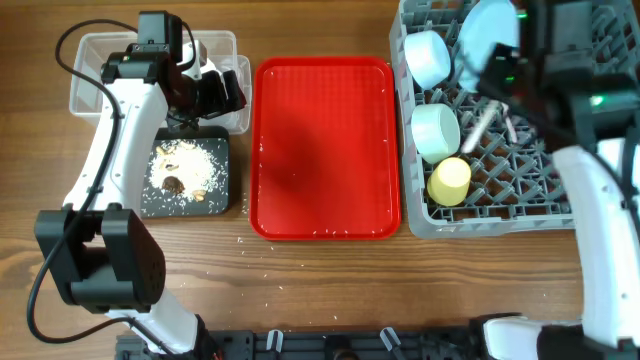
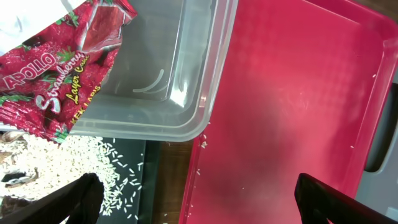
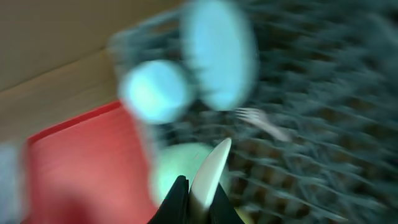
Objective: Sort waste into correct bins and load items into the dishwasher rack
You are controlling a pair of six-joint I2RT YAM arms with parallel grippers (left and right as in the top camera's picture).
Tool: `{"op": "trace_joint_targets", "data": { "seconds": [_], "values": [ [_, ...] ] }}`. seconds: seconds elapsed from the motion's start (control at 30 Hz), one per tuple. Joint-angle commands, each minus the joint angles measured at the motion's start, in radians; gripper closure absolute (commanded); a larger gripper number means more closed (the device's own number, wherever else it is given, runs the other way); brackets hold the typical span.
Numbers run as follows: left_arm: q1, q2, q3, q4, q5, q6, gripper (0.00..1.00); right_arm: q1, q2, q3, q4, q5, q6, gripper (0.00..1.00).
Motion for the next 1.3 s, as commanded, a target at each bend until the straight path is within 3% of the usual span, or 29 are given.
{"op": "trace_joint_targets", "data": {
  "seconds": [0.0, 0.23, 0.27, 0.3, 0.43, 0.57, 0.7, 0.8, 0.83, 0.87, 1.03, 1.13, 1.27],
  "values": [
    [-0.002, -0.018, 0.014, 0.003, -0.002, 0.001, 0.00, -0.137, 0.056, -0.095, 0.003, 0.081, 0.134, 0.96],
    [-0.002, -0.018, 0.014, 0.003, -0.002, 0.001, 0.00, -0.297, 0.073, -0.342, 0.191, 0.014, 0.320, 0.95],
    [-0.002, -0.018, 0.014, 0.003, -0.002, 0.001, 0.00, -0.302, 0.075, -0.359, 0.212, 0.014, 0.319, 0.89],
    [-0.002, -0.018, 0.014, 0.003, -0.002, 0.001, 0.00, -0.307, 0.076, -0.377, 0.240, 0.014, 0.318, 0.76],
    [-0.002, -0.018, 0.014, 0.003, -0.002, 0.001, 0.00, -0.307, 0.074, -0.381, 0.252, -0.001, 0.306, 0.68],
    [-0.002, -0.018, 0.014, 0.002, -0.002, 0.001, 0.00, -0.306, 0.040, -0.363, 0.251, -0.148, 0.153, 0.68],
    [-0.002, -0.018, 0.014, 0.003, -0.002, 0.001, 0.00, -0.298, -0.153, -0.327, 0.243, -0.391, -0.108, 0.66],
    [-0.002, -0.018, 0.014, 0.003, -0.002, 0.001, 0.00, -0.277, -0.331, -0.325, 0.200, -0.555, -0.258, 0.41],
    [-0.002, -0.018, 0.014, 0.003, -0.002, 0.001, 0.00, -0.274, -0.383, -0.325, 0.175, -0.571, -0.257, 0.05],
    [-0.002, -0.018, 0.014, 0.003, -0.002, 0.001, 0.00, -0.274, -0.438, -0.325, 0.152, -0.570, -0.246, 0.00],
    [-0.002, -0.018, 0.014, 0.003, -0.002, 0.001, 0.00, -0.274, -0.612, -0.325, 0.055, -0.560, -0.212, 0.00],
    [-0.002, -0.018, 0.014, 0.003, -0.002, 0.001, 0.00, -0.274, -0.673, -0.326, -0.041, -0.413, -0.230, 0.00],
    [-0.002, -0.018, 0.014, 0.003, -0.002, 0.001, 0.00, -0.274, -0.729, -0.360, -0.026, -0.381, -0.262, 0.00]
  ]
}}
